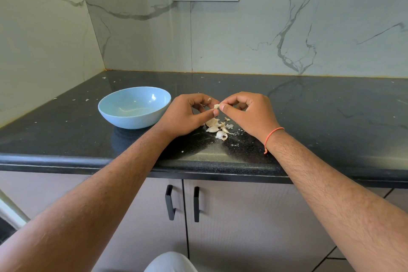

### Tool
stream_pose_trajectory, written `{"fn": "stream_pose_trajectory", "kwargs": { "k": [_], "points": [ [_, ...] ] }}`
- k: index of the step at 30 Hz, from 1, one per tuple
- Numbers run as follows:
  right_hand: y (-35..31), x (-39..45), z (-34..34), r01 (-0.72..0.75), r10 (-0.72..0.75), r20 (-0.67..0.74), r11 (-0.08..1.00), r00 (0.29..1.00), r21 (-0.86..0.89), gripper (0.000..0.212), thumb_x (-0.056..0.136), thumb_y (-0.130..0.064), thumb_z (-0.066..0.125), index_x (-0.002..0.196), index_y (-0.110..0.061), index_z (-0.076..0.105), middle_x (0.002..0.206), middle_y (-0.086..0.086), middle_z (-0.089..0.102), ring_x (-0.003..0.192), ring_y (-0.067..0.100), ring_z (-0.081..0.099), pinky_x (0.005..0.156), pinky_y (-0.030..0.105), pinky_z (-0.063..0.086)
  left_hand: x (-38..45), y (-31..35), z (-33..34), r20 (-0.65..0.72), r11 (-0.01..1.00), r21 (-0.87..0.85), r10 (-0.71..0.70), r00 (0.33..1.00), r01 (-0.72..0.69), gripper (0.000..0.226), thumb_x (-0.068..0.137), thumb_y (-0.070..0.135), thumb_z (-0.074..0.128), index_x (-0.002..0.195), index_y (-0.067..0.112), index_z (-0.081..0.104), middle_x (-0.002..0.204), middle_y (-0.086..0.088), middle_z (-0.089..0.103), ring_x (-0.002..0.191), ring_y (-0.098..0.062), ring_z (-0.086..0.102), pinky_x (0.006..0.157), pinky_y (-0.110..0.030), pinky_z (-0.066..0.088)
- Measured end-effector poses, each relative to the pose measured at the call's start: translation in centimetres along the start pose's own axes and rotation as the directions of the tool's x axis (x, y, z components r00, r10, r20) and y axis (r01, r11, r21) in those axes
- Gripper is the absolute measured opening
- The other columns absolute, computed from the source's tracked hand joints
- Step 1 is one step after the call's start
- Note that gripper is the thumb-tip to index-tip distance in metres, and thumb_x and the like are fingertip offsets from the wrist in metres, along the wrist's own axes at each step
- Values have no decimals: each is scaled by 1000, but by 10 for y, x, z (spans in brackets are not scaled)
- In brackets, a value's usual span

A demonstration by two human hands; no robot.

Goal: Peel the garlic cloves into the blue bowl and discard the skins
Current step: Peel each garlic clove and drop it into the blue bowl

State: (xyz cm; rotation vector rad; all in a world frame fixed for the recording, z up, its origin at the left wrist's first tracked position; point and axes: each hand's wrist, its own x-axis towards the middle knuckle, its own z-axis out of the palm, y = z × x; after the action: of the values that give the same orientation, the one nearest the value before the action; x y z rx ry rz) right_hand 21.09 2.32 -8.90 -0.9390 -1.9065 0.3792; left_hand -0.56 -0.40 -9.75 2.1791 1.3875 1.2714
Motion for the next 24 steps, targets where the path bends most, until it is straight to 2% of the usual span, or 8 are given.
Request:
{"fn": "stream_pose_trajectory", "kwargs": {
  "k": [3, 8, 14, 19, 21, 24],
  "points": [
    [1, 0, 0, 14, -14, 6, 1000, 1000, 7, 5, 89, -32, 80, 84, -32, 82, 78, -13, 75, 61, 19, 63, 66, 37, 55, 0, 0, 0, -15, 999, -28, -22, 1000, 22, 16, 92, 32, 82, 104, 23, 80, 85, 27, 73, 72, 3, 64, 69, -12, 47],
    [1, 0, -1, 13, -13, -2, 1000, 1000, 24, 7, 88, -30, 81, 82, -32, 81, 76, -12, 75, 59, 17, 61, 65, 33, 54, 0, 0, -2, -18, 998, -60, -22, 1000, 21, 10, 94, 31, 80, 100, 23, 79, 90, 13, 78, 77, 2, 68, 74, -15, 51],
    [0, 0, -1, -8, 7, 14, 999, 1000, 49, 6, 88, -34, 80, 83, -34, 80, 70, -4, 74, 60, 20, 63, 67, 33, 55, 0, 3, -3, -24, 997, -68, -47, 999, 45, 12, 95, 31, 78, 100, 20, 81, 86, 12, 79, 74, -1, 69, 71, -22, 57],
    [0, 2, 1, -51, 44, 66, 992, 997, 111, 2, 90, -32, 80, 88, -32, 81, 81, -8, 77, 72, 26, 68, 71, 35, 58, -2, 6, -2, -18, 1000, 3, -17, 1000, 18, 5, 99, 25, 75, 97, 21, 76, 80, 17, 73, 68, 8, 62, 67, -7, 44],
    [1, 3, 1, -79, 60, 105, 981, 993, 179, 3, 90, -28, 81, 92, -25, 82, 85, -10, 78, 75, 15, 71, 72, 29, 60, -3, 8, -1, -20, 1000, 19, -3, 1000, 3, 4, 99, 22, 73, 95, 21, 74, 78, 18, 70, 67, 9, 60, 66, -7, 43],
    [1, 3, 2, -113, 73, 165, 963, 984, 246, 13, 86, -24, 86, 97, -19, 81, 85, -8, 79, 72, 0, 69, 70, 16, 54, -3, 9, -1, -23, 1000, 23, 12, 1000, -11, 5, 100, 21, 71, 95, 21, 72, 81, 15, 70, 67, 7, 59, 67, -8, 44]
  ]
}}
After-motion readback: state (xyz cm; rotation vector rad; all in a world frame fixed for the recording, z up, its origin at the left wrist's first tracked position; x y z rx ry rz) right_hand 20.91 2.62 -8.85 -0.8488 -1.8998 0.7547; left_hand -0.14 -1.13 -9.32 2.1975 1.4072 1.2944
